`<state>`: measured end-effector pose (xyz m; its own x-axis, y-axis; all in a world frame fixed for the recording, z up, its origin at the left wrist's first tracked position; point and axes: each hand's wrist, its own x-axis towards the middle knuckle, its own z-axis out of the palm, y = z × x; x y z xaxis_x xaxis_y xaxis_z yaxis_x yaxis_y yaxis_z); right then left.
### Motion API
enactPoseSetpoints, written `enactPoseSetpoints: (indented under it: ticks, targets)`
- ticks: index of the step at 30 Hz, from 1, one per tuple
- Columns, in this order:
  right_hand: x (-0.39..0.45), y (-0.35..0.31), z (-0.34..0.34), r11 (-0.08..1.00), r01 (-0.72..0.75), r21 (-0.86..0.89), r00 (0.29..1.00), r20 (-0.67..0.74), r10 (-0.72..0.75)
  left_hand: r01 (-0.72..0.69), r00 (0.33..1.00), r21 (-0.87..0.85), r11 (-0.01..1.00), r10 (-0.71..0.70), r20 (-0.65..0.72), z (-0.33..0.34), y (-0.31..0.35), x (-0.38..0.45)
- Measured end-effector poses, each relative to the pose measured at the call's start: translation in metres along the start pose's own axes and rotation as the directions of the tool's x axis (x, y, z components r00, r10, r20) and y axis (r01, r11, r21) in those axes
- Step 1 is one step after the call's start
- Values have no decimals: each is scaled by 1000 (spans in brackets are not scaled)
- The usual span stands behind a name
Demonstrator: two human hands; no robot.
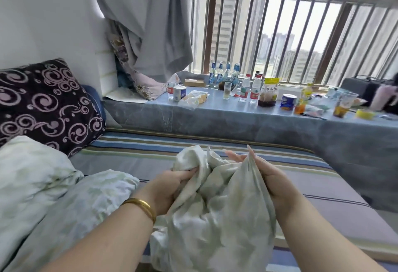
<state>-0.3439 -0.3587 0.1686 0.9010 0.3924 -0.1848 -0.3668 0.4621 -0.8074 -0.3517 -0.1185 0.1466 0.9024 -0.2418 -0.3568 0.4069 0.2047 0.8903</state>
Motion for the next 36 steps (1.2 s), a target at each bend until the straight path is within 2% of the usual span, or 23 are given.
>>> enactPoseSetpoints:
  ticks: [5, 7, 10, 13, 17, 19, 23, 25, 27, 29, 31, 32, 34, 36]
  targets:
    - [-14, 1, 22, 998, 15, 63, 999, -52, -12, -33, 997, -167, 985, 44, 63, 15, 19, -13]
    - [-19, 3, 32, 996, -49, -71, 991, -127, 39, -67, 993, -178, 982, 83, 82, 25, 27, -18]
    - [-28, 5, 52, 971, -150, -184, 986, -93, 135, -137, 977, -95, 986, 150, 149, 38, 30, -29]
    - [-37, 8, 51, 955, -83, -284, 995, -70, 66, -201, 963, -18, 979, 201, 180, 45, 27, -36]
    - [-53, -6, 39, 925, -117, -362, 993, -12, 121, -281, 948, -241, 929, 307, 81, 46, 41, -39]
    - [-56, -15, 35, 875, -105, -473, 994, -24, 106, -304, 942, -256, 918, 329, 61, 48, 51, -38]
    - [-50, -36, 37, 831, -36, -554, 975, -201, -92, -294, 955, -78, 953, 295, 6, 53, 63, -43]
    - [-47, -47, 34, 887, 23, -462, 921, -336, -199, -257, 963, 66, 964, 250, 98, 51, 69, -49]
    - [-45, -58, 33, 935, 154, -319, 894, -358, -269, -211, 962, 269, 940, 151, 226, 48, 71, -55]
    - [-46, -65, 36, 929, 201, -310, 898, -321, -301, -206, 949, 452, 868, 63, 310, 44, 70, -58]
    - [-48, -69, 39, 866, 165, -472, 922, -237, -305, -202, 953, 633, 747, -1, 304, 43, 71, -65]
    - [-50, -68, 41, 807, 116, -580, 952, -168, -258, -195, 960, 737, 647, -28, 278, 42, 73, -68]
    - [-53, -61, 46, 623, -8, -782, 999, -37, -33, -170, 972, 905, 390, -83, 218, 44, 77, -75]
    - [-51, -43, 52, 356, -88, -930, 978, -12, 210, -135, 988, 981, 143, -56, 144, 47, 79, -77]
